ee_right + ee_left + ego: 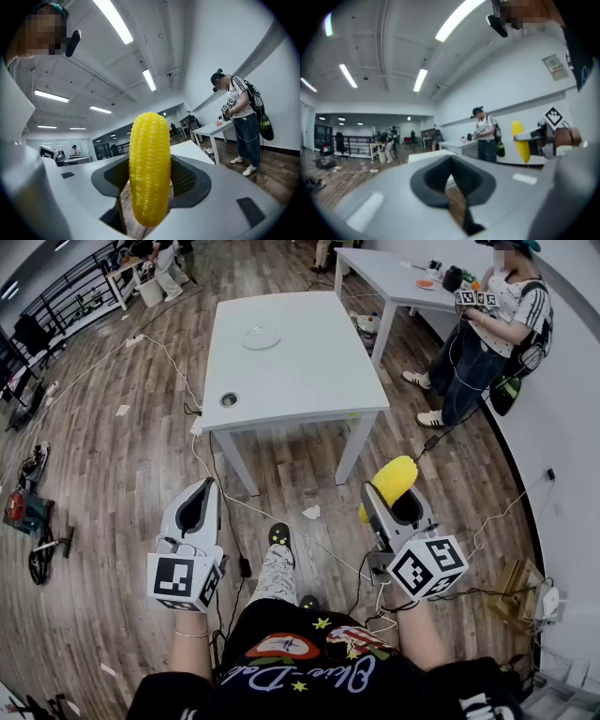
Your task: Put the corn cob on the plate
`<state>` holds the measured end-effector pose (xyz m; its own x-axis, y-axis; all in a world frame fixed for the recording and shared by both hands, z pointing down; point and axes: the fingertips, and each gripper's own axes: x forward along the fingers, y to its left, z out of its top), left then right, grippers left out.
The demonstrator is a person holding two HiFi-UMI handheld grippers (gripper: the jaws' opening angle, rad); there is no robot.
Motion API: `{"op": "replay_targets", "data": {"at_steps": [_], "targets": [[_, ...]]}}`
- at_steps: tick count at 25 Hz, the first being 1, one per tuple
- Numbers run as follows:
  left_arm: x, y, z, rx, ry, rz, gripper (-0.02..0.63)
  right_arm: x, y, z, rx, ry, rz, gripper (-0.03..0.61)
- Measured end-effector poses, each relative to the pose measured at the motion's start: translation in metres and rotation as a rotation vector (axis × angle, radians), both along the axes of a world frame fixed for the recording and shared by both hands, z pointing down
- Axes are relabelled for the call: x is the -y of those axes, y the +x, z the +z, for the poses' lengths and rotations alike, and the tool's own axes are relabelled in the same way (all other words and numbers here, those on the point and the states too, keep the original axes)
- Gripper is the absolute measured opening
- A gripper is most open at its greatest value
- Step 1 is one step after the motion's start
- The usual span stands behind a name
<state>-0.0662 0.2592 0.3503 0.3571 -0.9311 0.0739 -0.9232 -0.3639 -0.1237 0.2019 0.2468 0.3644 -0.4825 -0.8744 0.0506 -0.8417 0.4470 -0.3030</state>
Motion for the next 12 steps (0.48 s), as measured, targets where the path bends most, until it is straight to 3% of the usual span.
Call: {"op": "replay_targets", "data": {"at_steps": [6, 12], "targets": [[0.108, -0.007, 0.004, -0.007, 0.008, 0.005, -0.008, 0.108, -0.018, 0.005, -0.037, -0.033, -0.031, 0.261], [0.236, -0.034, -0.006, 0.016, 0.049, 0.036, -0.008, 0.241, -0.062, -0.006, -0.044, -0.014, -0.049, 0.261]]}}
